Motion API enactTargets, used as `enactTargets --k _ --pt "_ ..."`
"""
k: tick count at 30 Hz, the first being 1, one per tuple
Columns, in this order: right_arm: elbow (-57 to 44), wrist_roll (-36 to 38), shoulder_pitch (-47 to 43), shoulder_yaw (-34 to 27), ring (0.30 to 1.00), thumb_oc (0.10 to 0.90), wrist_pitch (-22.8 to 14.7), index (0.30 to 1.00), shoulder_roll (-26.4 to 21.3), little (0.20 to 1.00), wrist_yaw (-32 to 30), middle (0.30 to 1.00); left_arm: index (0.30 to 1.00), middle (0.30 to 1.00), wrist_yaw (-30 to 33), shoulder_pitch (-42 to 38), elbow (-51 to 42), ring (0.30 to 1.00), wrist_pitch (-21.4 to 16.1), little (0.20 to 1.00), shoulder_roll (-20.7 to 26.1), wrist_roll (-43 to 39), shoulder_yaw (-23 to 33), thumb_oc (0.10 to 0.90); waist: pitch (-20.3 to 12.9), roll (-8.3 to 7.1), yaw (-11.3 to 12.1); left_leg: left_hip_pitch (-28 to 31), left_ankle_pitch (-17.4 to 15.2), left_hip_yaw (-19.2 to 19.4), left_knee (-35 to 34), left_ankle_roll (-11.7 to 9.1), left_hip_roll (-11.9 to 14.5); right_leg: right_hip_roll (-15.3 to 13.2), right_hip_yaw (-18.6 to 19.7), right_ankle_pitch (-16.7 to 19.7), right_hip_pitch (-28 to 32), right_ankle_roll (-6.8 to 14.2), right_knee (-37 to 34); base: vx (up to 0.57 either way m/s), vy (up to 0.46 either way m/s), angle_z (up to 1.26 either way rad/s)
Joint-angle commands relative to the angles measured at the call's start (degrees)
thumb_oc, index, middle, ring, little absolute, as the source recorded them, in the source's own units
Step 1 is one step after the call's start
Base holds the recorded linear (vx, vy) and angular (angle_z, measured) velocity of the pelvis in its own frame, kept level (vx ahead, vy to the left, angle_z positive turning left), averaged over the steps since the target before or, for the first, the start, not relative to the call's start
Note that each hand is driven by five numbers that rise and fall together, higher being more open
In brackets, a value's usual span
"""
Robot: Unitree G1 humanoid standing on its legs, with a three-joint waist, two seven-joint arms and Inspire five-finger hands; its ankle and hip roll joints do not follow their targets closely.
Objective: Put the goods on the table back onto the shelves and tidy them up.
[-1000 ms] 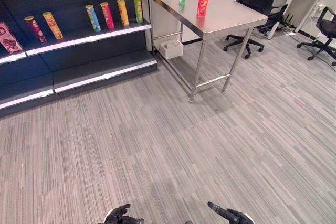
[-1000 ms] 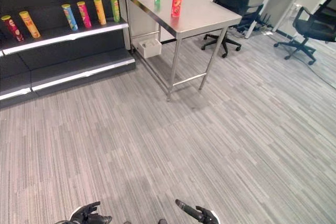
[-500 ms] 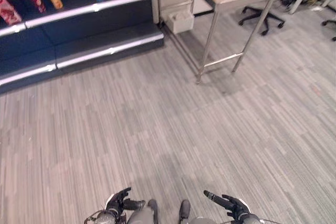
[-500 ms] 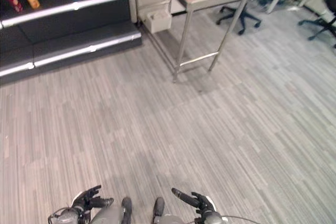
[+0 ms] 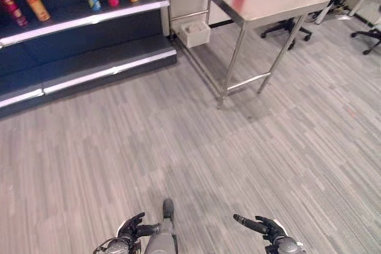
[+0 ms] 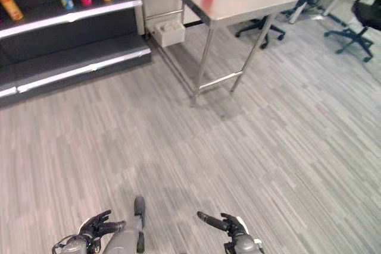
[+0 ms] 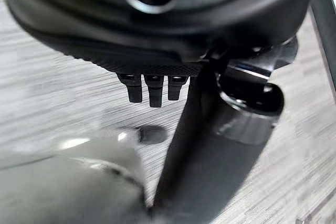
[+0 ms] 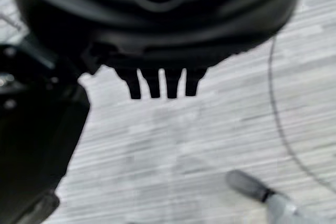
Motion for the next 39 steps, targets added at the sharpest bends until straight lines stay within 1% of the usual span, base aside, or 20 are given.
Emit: enactTargets --k 1,2,3,5,6,10,11,12,13,18,20,21,22,23,24,25,30,34,37,39 --pt "-4.6 -1.0 0.1 -1.8 0.900 0.800 -1.8 0.900 -2.4 0.900 0.1 0.900 0.900 0.900 0.4 1.9 -1.7 0.900 -1.2 0.900 3.1 2.2 -0.6 0.800 -1.8 0.47 1.1 -3.1 -3.2 -0.8 2.0 -3.4 1.5 -1.6 -0.4 5.0 -4.0 4.8 9.6 0.23 0.324 -0.26" --pt "-5.6 -0.6 -0.1 -2.8 0.900 0.800 -1.8 0.900 -2.4 0.900 -0.1 0.900 0.900 0.900 0.6 1.1 -2.6 0.900 -1.3 0.900 3.8 2.7 -0.6 0.800 -0.3 0.73 -0.3 0.2 -5.8 0.0 1.9 -1.4 -0.5 -3.6 -0.3 12.1 -9.0 5.9 20.8 0.15 0.249 -0.09" --pt "-5.9 -0.4 -0.2 -3.2 0.900 0.800 -1.7 0.900 -2.3 0.900 -0.2 0.900 0.900 0.900 0.9 0.9 -3.0 0.900 -1.3 0.900 4.1 2.8 -0.7 0.800 0.3 1.20 -0.8 1.9 -6.7 0.5 1.7 -0.4 -0.9 -5.0 -1.3 15.4 -11.1 6.0 25.6 0.22 0.326 0.13" --pt "-6.3 -0.4 0.3 -3.9 0.900 0.800 -1.6 0.900 -2.1 0.900 -0.4 0.900 0.900 0.900 1.3 0.7 -3.6 0.900 -1.2 0.900 4.7 2.7 -0.5 0.800 1.0 3.03 -1.6 5.2 -8.7 1.2 0.6 0.5 -0.7 -6.7 -4.3 18.3 -15.5 6.1 32.3 0.24 0.209 0.21" --pt "-6.3 -0.4 0.5 -4.0 0.900 0.800 -1.7 0.900 -1.9 0.900 -0.4 0.900 0.900 0.900 1.3 0.6 -4.3 0.900 -1.4 0.900 4.7 2.4 -0.4 0.800 1.4 3.16 -2.1 6.8 -9.6 1.2 0.4 0.6 -1.1 -8.1 -5.7 16.4 -17.1 5.7 32.4 0.29 0.117 0.07" --pt "-5.1 -1.1 0.4 -3.6 0.900 0.800 -1.3 0.900 -2.6 0.900 -0.6 0.900 0.900 0.900 1.6 -0.2 -5.1 0.900 -2.0 0.900 4.6 2.2 -0.9 0.800 2.2 3.65 -3.1 10.3 -12.6 0.9 0.3 -1.1 -1.0 -9.4 -12.0 12.2 -19.7 4.6 13.9 0.31 -0.062 -0.11" --pt "-4.6 -1.1 0.2 -3.6 0.900 0.800 -1.1 0.900 -2.8 0.900 -0.8 0.900 0.900 0.900 1.7 -0.4 -5.0 0.900 -2.1 0.900 4.5 2.1 -1.0 0.800 2.4 3.27 -3.6 11.2 -13.3 0.5 0.3 -1.6 -1.2 -8.5 -11.9 13.4 -20.5 5.0 7.1 0.46 -0.230 0.11" --pt "-3.6 -0.7 -0.1 -4.0 0.900 0.800 -1.0 0.900 -3.0 0.900 -1.0 0.900 0.900 0.900 1.9 -1.6 -4.7 0.900 -2.4 0.900 4.4 2.3 -1.3 0.800 2.9 2.29 -4.8 13.5 -15.2 -0.5 0.3 -2.8 -1.5 -6.8 -9.5 17.7 -22.2 7.1 -4.6 0.76 -0.384 0.10" --pt "-2.8 -1.7 0.4 -3.8 0.900 0.800 -0.7 0.900 -3.1 0.900 -0.4 0.900 0.900 0.900 1.3 -1.4 -4.8 0.900 -2.7 0.900 3.7 3.7 -1.7 0.800 2.6 1.26 -5.6 16.7 -17.6 -1.9 0.3 -3.9 -1.4 -7.1 -8.3 21.4 -24.3 9.0 -9.4 0.77 -0.380 0.11" --pt "-3.6 -1.8 1.5 -3.1 0.900 0.800 -1.1 0.900 -4.7 0.900 0.6 0.900 0.900 0.900 0.6 -0.2 -6.3 0.900 -2.5 0.900 3.0 3.2 -2.6 0.800 1.3 1.09 -6.2 18.2 -20.3 -4.5 7.3 -5.6 1.9 -5.1 -9.4 21.1 -19.9 6.6 -8.3 0.39 -0.293 0.51" --pt "-5.3 -1.2 1.6 -2.9 0.900 0.800 -1.4 0.900 -6.3 0.900 0.7 0.900 0.900 0.900 0.2 0.1 -7.3 0.900 -2.4 0.900 2.8 2.2 -3.0 0.800 1.4 0.98 -6.1 13.1 -17.3 -5.6 19.4 -7.7 3.7 -3.2 -10.7 18.1 -16.5 4.0 -8.6 0.27 -0.458 0.40" --pt "-7.4 -0.1 1.2 -3.3 0.900 0.800 -1.5 0.900 -7.7 0.900 0.0 0.900 0.900 0.900 0.4 -0.5 -8.7 0.900 -2.0 0.900 2.4 0.8 -3.6 0.800 3.7 0.45 -5.5 4.6 -10.2 -7.0 35.8 -9.2 5.9 -1.4 -11.8 14.7 -12.6 0.6 -9.1 0.24 -0.472 0.44" --pt "-6.8 0.2 0.7 -3.3 0.900 0.800 -1.2 0.900 -8.0 0.900 -0.4 0.900 0.900 0.900 0.7 -0.7 -8.2 0.900 -1.9 0.900 1.9 0.7 -3.7 0.800 4.6 0.58 -4.9 1.6 -10.5 -5.6 37.4 -8.7 7.1 -0.4 -12.2 12.9 -11.0 0.0 -9.4 0.51 -0.295 0.53" --pt "-6.0 0.2 0.4 -2.7 0.900 0.800 -1.4 0.900 -7.8 0.900 -0.5 0.900 0.900 0.900 0.4 -0.4 -8.4 0.900 -2.1 0.900 1.4 0.8 -4.4 0.800 3.9 1.52 -3.2 -1.3 -10.3 -3.0 15.4 -7.7 7.0 -0.4 -11.9 10.8 -9.9 2.1 -9.4 0.58 0.073 0.35" --pt "-5.5 -0.1 0.2 -2.5 0.900 0.800 -1.6 0.900 -7.7 0.900 -0.9 0.900 0.900 0.900 0.4 -0.3 -8.3 0.900 -2.0 0.900 1.4 1.0 -4.4 0.800 3.5 2.89 -2.1 -3.0 -3.8 -4.2 5.2 -8.8 7.5 0.8 -12.0 9.4 -8.9 2.4 -9.4 0.81 0.325 -0.79" --pt "-4.1 -0.7 0.1 -2.0 0.900 0.800 -1.8 0.900 -6.5 0.900 -0.8 0.900 0.900 0.900 0.5 0.0 -6.7 0.900 -2.0 0.900 1.3 1.2 -4.2 0.800 2.4 4.36 -1.5 -3.6 -1.7 -5.3 0.3 -9.6 7.5 2.1 -10.9 7.6 -6.7 2.8 -9.4 0.48 0.240 -0.95" --pt "-3.9 -1.5 0.2 -1.5 0.900 0.800 -1.4 0.900 -5.5 0.900 -0.8 0.900 0.900 0.900 0.8 0.2 -5.5 0.900 -2.1 0.900 1.3 1.6 -3.6 0.800 1.1 3.64 -1.5 -1.0 -2.6 -5.0 0.3 -8.9 6.1 0.5 -9.2 7.5 -5.8 3.2 -9.4 0.18 0.159 -0.85" --pt "-1.3 -2.2 -1.4 -1.0 0.900 0.800 -0.9 0.900 -2.8 0.900 -0.6 0.900 0.900 0.900 1.5 -0.4 -1.8 0.900 -2.1 0.900 2.3 1.7 -1.8 0.800 -0.3 1.45 -1.0 3.6 -6.9 0.4 0.6 -6.1 3.8 -4.0 -6.9 10.1 -7.5 5.6 -7.6 0.15 0.240 -0.40" --pt "0.0 -2.8 -2.0 -0.9 0.900 0.800 -0.7 0.900 -2.2 0.900 -0.6 0.900 0.900 0.900 1.8 -0.8 -0.8 0.900 -2.1 0.900 2.9 1.7 -1.1 0.800 -0.1 1.15 -0.8 4.5 -7.8 2.1 0.4 -5.7 3.5 -5.1 -7.7 11.3 -9.0 6.2 -6.5 0.01 0.090 -0.44" --pt "1.7 -3.5 -2.2 -0.9 0.900 0.800 -0.4 0.900 -1.7 0.900 -0.5 0.900 0.900 0.900 1.9 -1.2 -0.2 0.900 -2.0 0.900 3.7 1.7 -0.3 0.800 0.1 0.68 -0.3 5.3 -8.6 4.2 0.3 -5.5 3.5 -6.5 -10.9 12.8 -10.2 6.8 -5.7 0.00 0.055 -0.15"
